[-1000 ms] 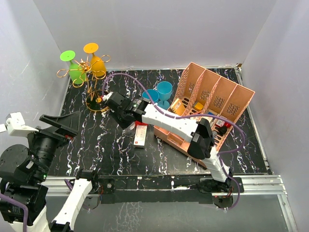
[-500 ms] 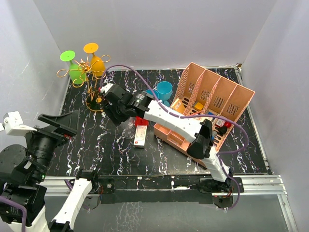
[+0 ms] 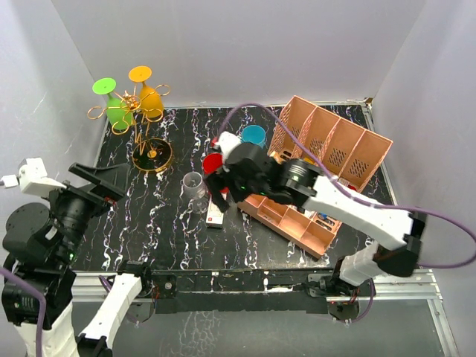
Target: Take the wine glass off the wine glass rack
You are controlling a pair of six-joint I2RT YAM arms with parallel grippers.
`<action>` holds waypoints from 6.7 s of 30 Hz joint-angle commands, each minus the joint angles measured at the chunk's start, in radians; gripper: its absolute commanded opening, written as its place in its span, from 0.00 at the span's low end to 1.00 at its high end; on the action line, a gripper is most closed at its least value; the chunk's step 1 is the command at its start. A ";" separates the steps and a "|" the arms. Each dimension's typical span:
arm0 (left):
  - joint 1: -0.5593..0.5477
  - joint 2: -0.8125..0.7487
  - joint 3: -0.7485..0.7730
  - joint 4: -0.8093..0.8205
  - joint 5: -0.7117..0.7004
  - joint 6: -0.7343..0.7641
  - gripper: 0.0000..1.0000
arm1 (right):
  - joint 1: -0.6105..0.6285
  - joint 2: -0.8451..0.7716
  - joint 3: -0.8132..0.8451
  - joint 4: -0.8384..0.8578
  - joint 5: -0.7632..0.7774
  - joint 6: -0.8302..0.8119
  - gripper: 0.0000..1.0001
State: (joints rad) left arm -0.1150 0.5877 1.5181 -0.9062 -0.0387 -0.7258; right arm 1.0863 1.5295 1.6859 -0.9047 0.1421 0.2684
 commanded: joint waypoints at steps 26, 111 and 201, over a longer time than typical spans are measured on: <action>0.036 0.796 0.402 0.279 -0.237 0.251 0.97 | -0.008 -0.575 -0.501 0.271 0.223 -0.074 0.99; 0.473 1.405 0.672 0.394 0.246 0.232 0.43 | -0.016 -0.516 -0.460 0.335 0.286 -0.153 0.99; 0.476 1.384 0.640 0.695 0.482 -0.229 0.00 | -0.017 -0.563 -0.461 0.333 0.278 -0.127 0.99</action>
State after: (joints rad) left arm 0.3519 1.9820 2.1059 -0.2691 0.4126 -0.9253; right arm 1.0721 0.9810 1.1851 -0.6243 0.4129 0.1329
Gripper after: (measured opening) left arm 0.019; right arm 0.994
